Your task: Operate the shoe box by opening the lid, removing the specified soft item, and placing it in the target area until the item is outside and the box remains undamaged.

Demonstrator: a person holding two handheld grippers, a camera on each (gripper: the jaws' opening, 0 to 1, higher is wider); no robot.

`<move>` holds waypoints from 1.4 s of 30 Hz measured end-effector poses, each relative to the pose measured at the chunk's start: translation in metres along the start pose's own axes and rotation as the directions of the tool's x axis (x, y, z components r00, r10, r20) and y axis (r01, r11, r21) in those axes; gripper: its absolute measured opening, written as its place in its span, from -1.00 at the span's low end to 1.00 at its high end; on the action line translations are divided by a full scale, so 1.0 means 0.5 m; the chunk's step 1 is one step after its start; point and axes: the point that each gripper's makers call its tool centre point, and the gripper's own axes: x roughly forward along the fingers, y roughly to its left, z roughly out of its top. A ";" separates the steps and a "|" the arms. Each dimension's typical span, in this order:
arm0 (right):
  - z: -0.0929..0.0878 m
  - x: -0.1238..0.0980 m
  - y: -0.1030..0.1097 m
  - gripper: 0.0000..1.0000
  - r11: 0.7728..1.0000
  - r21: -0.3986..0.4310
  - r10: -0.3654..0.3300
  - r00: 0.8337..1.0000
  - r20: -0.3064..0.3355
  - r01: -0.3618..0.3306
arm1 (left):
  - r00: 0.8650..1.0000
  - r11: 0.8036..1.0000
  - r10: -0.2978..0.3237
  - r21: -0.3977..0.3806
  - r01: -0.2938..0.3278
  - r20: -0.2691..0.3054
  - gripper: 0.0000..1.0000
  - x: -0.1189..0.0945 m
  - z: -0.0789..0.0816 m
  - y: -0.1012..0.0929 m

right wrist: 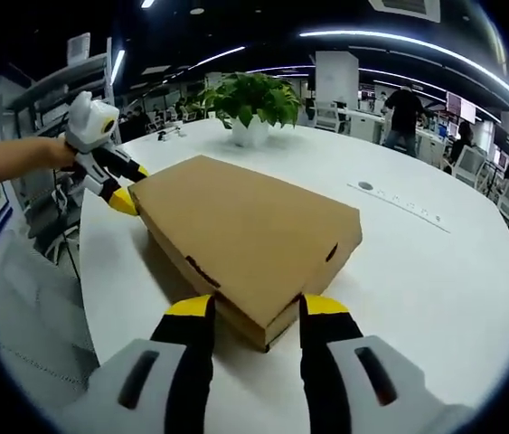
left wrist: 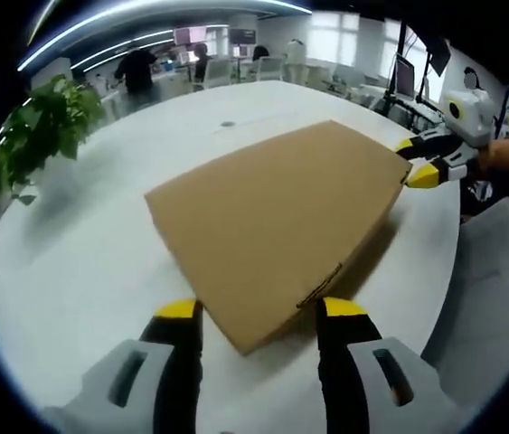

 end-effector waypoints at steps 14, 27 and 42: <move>-0.005 -0.009 0.018 -0.36 1.000 0.005 0.001 1.000 0.007 -0.001 | 1.000 1.000 -0.016 0.007 0.016 0.001 -0.02 -0.011 -0.007 -0.001; -0.014 -0.021 0.022 -0.36 1.000 -0.002 0.009 1.000 0.000 -0.009 | 1.000 1.000 -0.023 0.006 0.023 0.002 -0.02 -0.016 -0.014 -0.013; -0.010 -0.028 0.027 -0.28 1.000 -0.006 0.015 1.000 0.023 -0.014 | 0.999 0.999 -0.033 -0.009 0.034 0.026 0.07 -0.022 -0.013 -0.019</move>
